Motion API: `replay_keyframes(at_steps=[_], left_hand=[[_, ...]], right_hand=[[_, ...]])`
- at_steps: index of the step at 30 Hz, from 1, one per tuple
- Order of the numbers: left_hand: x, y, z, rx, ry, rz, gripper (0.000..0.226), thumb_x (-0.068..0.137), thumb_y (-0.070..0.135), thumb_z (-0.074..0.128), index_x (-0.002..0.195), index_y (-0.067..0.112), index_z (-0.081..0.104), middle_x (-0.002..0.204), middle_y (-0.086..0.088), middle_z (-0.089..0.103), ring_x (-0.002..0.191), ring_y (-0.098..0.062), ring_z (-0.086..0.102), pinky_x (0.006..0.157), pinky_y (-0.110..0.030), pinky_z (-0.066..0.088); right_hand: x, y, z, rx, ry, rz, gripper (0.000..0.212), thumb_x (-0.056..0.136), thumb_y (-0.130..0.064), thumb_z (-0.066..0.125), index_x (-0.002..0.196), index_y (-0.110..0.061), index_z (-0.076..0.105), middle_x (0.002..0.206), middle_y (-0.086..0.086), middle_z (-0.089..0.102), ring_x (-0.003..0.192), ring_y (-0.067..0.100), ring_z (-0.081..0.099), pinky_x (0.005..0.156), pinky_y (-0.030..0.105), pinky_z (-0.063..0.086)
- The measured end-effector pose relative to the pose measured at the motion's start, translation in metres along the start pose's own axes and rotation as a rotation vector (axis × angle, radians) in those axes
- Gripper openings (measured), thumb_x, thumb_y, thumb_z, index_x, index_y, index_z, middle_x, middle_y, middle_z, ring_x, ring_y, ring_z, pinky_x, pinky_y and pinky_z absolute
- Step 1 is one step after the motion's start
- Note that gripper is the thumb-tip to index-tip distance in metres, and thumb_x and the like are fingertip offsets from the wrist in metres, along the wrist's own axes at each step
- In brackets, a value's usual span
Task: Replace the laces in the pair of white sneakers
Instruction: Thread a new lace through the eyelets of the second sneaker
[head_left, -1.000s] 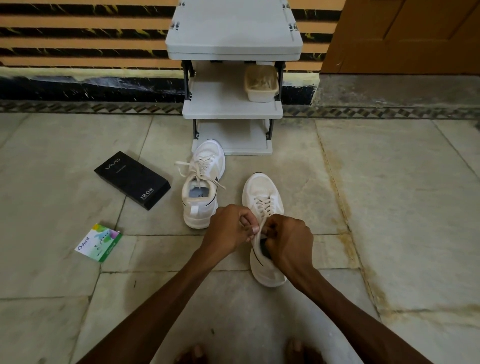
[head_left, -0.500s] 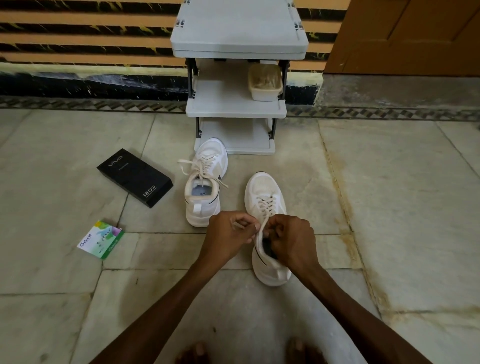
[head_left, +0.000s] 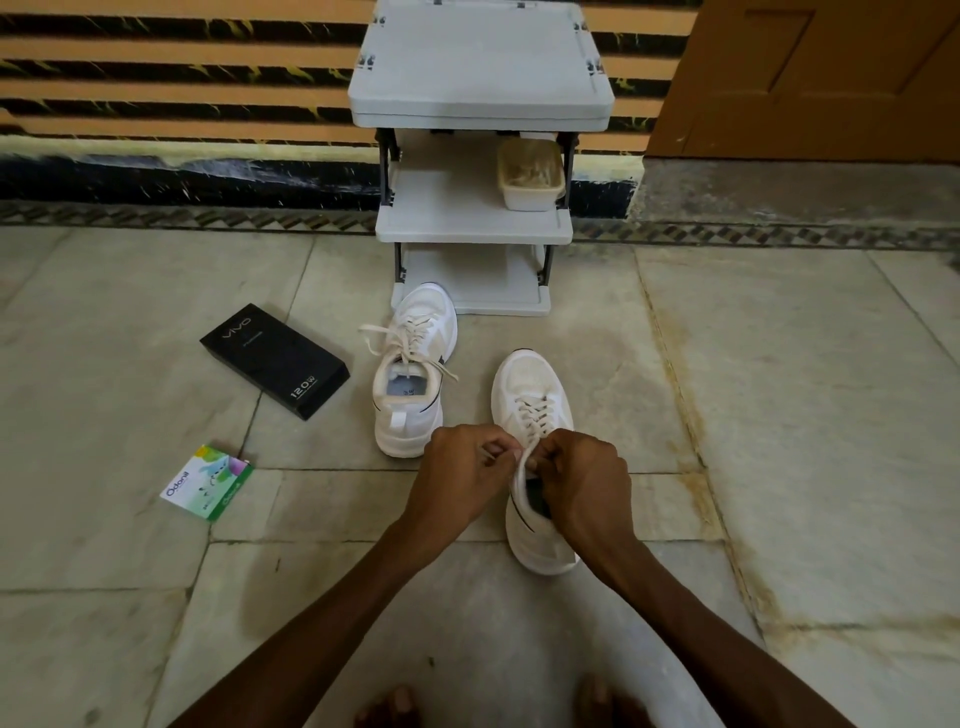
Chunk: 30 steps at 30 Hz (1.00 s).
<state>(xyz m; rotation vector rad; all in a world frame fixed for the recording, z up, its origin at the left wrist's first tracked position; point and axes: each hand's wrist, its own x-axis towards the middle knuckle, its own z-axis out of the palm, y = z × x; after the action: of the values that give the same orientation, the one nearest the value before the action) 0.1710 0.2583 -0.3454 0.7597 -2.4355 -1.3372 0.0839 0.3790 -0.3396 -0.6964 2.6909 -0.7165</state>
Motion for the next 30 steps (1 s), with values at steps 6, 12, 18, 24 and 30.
replay_keyframes(at_steps=[6, 12, 18, 24, 30], left_hand=[[-0.001, 0.002, -0.010, -0.285, 0.127, -0.146, 0.006, 0.087, 0.009, 0.069, 0.087, 0.012, 0.074, 0.076, -0.003, 0.074, 0.069, -0.016, 0.072, 0.071, -0.046, 0.061], [0.064, 0.047, -0.099, -0.856, 0.533, -0.248, 0.008, 0.096, 0.013, 0.055, 0.095, 0.013, 0.063, 0.092, -0.007, 0.073, 0.091, -0.023, 0.073, 0.084, -0.045, 0.059], [0.056, 0.058, -0.091, -0.679, -0.105, -0.358, 0.010, 0.096, 0.014, 0.051, 0.093, 0.014, 0.060, 0.068, 0.003, 0.058, 0.043, -0.001, 0.044, 0.040, -0.015, 0.035], [0.015, 0.022, -0.022, 0.434, -0.317, -0.101, 0.015, 0.095, 0.036, 0.056, 0.092, 0.022, 0.061, 0.097, 0.002, 0.070, 0.089, -0.018, 0.064, 0.074, -0.031, 0.050], [0.024, 0.046, -0.037, -0.293, -0.302, -0.248, 0.026, 0.086, -0.003, 0.049, 0.073, 0.015, 0.061, 0.064, 0.003, 0.057, 0.057, -0.011, 0.050, 0.052, -0.020, 0.038]], right_hand=[[-0.010, 0.002, -0.005, -0.038, 0.141, -0.104, 0.046, 0.061, -0.030, 0.087, 0.099, -0.021, 0.062, 0.090, -0.002, 0.067, 0.063, 0.013, 0.055, 0.052, 0.018, 0.034], [-0.009, 0.001, -0.004, -0.044, 0.140, -0.131, 0.058, 0.060, -0.027, 0.086, 0.108, -0.025, 0.054, 0.098, -0.005, 0.064, 0.068, 0.012, 0.056, 0.052, 0.017, 0.034], [-0.010, 0.000, -0.004, -0.089, 0.175, -0.114, 0.060, 0.060, -0.032, 0.085, 0.112, -0.024, 0.056, 0.104, -0.003, 0.059, 0.087, 0.018, 0.057, 0.058, 0.026, 0.045], [-0.009, -0.002, -0.003, -0.124, 0.231, -0.085, 0.070, 0.056, -0.037, 0.087, 0.117, -0.021, 0.056, 0.114, 0.003, 0.052, 0.101, 0.023, 0.049, 0.065, 0.033, 0.050], [-0.009, 0.004, 0.000, -0.003, 0.153, -0.022, 0.075, 0.057, -0.035, 0.084, 0.122, -0.025, 0.047, 0.112, -0.002, 0.056, 0.099, 0.021, 0.056, 0.068, 0.032, 0.049]])
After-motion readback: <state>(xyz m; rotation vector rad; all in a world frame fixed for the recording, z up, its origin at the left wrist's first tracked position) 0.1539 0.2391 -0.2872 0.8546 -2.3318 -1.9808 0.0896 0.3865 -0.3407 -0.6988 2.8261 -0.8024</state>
